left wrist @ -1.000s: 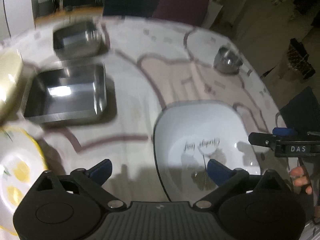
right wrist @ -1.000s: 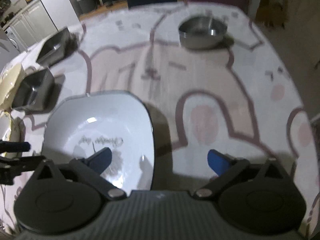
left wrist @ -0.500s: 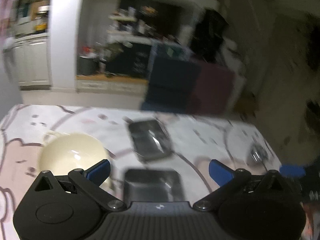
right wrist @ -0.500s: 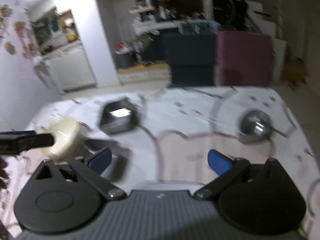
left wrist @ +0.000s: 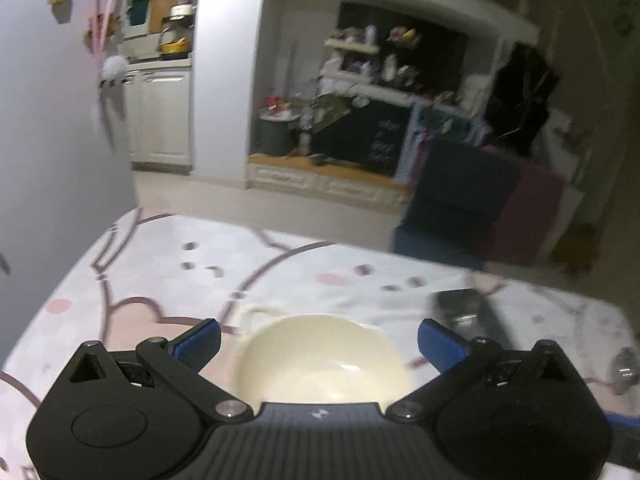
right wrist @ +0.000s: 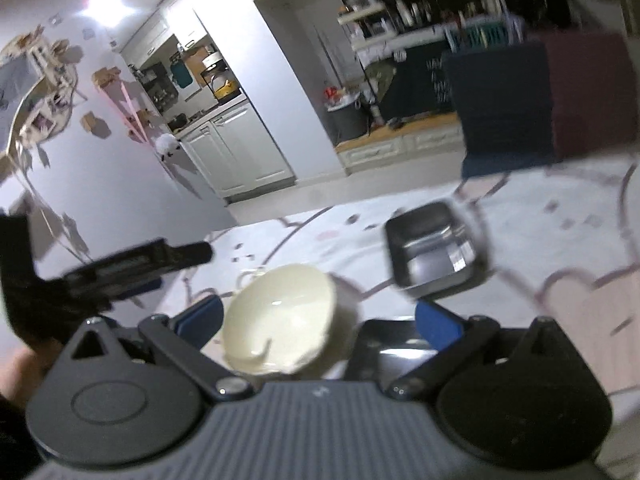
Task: Organize plates and bowls
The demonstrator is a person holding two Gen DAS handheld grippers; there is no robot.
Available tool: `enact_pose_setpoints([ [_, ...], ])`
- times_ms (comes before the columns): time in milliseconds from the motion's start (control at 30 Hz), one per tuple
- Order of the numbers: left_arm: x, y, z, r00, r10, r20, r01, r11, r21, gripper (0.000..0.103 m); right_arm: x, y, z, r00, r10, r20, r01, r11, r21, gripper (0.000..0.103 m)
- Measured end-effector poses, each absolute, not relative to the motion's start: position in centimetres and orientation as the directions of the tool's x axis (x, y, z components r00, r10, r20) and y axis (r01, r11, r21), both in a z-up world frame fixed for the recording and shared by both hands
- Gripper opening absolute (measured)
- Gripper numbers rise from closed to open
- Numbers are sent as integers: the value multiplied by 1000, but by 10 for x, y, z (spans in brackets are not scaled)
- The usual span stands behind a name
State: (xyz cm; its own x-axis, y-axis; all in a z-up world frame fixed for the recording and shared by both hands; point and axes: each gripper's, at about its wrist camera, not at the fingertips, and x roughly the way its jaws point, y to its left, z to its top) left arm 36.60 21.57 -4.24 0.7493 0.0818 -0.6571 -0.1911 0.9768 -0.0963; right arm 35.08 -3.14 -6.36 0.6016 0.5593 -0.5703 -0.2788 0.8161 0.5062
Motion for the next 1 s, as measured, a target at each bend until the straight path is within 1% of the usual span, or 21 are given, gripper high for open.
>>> enact_pose_setpoints([
  [167, 393, 264, -66, 718, 118, -685, -219, 974, -62, 103, 363, 0, -94, 519, 636, -571, -179, 734, 655, 103],
  [233, 404, 278, -75, 705, 123, -699, -223, 973, -54, 103, 364, 7, -105, 497, 646, -579, -149, 722, 676, 101],
  [300, 415, 290, -86, 686, 141, -713, -231, 973, -30, 103, 363, 11, -117, 484, 642, -594, -119, 721, 683, 93],
  [433, 433, 303, -105, 652, 177, -737, -222, 974, 38, 102, 369, 19, -138, 439, 652, -618, -51, 705, 708, 86],
  [500, 439, 306, -112, 642, 179, -746, -204, 977, 59, 102, 371, 23, -142, 415, 662, -624, -60, 704, 708, 79],
  [633, 446, 305, -121, 624, 155, -766, -166, 984, 64, 101, 376, 33, -144, 414, 658, -629, -65, 711, 701, 71],
  [733, 455, 301, -128, 604, 175, -777, -156, 983, 100, 100, 378, 37, -149, 418, 636, -648, -35, 724, 688, 63],
  [800, 460, 301, -132, 591, 196, -783, -163, 979, 122, 97, 381, 36, -153, 420, 621, -662, -18, 735, 677, 52],
  [833, 461, 301, -134, 589, 195, -784, -164, 979, 120, 98, 383, 37, -156, 416, 612, -672, -15, 744, 668, 49],
  [900, 462, 303, -137, 588, 191, -786, -167, 979, 112, 98, 382, 35, -158, 413, 602, -683, -5, 752, 660, 36],
  [933, 462, 303, -139, 588, 195, -785, -168, 979, 117, 98, 382, 34, -160, 411, 596, -689, 0, 756, 654, 32],
  [967, 462, 303, -140, 595, 194, -780, -170, 979, 114, 98, 383, 35, -161, 411, 586, -698, 9, 763, 646, 24],
  [1000, 460, 304, -140, 600, 194, -776, -176, 978, 109, 98, 383, 35, -163, 410, 583, -702, 17, 764, 645, 22],
])
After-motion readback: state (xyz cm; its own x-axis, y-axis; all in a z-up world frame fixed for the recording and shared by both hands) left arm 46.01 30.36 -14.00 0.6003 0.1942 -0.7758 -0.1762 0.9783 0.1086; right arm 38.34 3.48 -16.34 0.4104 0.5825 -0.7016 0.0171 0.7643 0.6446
